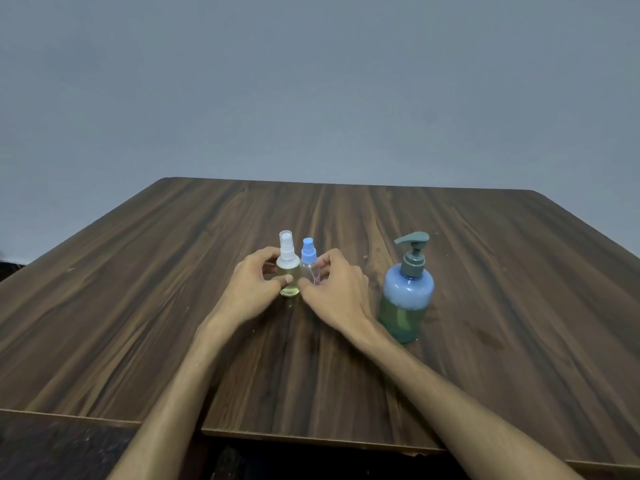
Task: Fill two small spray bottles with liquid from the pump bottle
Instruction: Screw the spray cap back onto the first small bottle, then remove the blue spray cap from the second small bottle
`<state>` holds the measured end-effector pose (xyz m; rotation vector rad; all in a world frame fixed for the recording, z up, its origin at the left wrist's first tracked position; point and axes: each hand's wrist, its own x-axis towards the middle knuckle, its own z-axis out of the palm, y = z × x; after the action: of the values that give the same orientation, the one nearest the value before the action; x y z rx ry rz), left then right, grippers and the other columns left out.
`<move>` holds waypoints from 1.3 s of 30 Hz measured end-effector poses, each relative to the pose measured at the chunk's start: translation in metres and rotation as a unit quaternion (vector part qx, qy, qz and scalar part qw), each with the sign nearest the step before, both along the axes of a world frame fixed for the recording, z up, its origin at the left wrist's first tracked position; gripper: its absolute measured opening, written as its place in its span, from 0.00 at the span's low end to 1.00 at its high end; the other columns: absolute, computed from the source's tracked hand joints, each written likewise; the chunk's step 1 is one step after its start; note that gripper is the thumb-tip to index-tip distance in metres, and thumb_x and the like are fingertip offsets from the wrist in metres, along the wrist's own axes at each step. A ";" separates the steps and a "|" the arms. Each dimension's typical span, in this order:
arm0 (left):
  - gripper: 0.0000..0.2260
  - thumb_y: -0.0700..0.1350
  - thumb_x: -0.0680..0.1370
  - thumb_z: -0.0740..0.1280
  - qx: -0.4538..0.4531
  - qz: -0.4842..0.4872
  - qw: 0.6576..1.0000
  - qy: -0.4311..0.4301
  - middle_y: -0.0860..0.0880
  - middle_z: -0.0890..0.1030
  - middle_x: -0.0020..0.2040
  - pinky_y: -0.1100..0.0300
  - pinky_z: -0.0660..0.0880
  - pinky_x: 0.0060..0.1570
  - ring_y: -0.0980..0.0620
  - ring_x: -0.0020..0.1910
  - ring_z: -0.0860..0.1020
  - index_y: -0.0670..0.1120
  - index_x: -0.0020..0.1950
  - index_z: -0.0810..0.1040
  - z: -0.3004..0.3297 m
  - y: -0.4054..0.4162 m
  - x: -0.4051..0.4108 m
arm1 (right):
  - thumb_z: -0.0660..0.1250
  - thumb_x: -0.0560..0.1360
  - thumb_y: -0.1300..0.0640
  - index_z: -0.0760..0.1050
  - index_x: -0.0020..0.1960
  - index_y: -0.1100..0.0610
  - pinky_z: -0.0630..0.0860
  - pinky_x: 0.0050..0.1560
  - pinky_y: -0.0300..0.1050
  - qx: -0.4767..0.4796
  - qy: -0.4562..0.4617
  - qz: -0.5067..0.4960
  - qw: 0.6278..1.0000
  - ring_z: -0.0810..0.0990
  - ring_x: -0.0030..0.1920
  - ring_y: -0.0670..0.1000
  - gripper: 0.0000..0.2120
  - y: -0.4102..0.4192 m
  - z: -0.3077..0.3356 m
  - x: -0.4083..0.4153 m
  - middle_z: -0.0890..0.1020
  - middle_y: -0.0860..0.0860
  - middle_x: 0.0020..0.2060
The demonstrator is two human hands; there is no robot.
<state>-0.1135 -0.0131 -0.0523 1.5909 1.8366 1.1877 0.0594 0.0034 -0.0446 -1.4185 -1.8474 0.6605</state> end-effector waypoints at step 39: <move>0.10 0.47 0.80 0.72 0.062 -0.120 0.936 -0.324 0.55 0.83 0.37 0.66 0.78 0.36 0.58 0.33 0.80 0.44 0.59 0.84 0.023 -0.067 0.137 | 0.76 0.73 0.49 0.86 0.58 0.50 0.79 0.33 0.50 0.215 0.177 0.044 0.959 0.81 0.37 0.51 0.14 -0.072 -0.038 0.094 0.83 0.45 0.40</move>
<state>0.0233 -0.0803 -0.0292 1.2254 1.1341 1.5000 0.1530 -0.0684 -0.0830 -0.8763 -1.6471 0.4779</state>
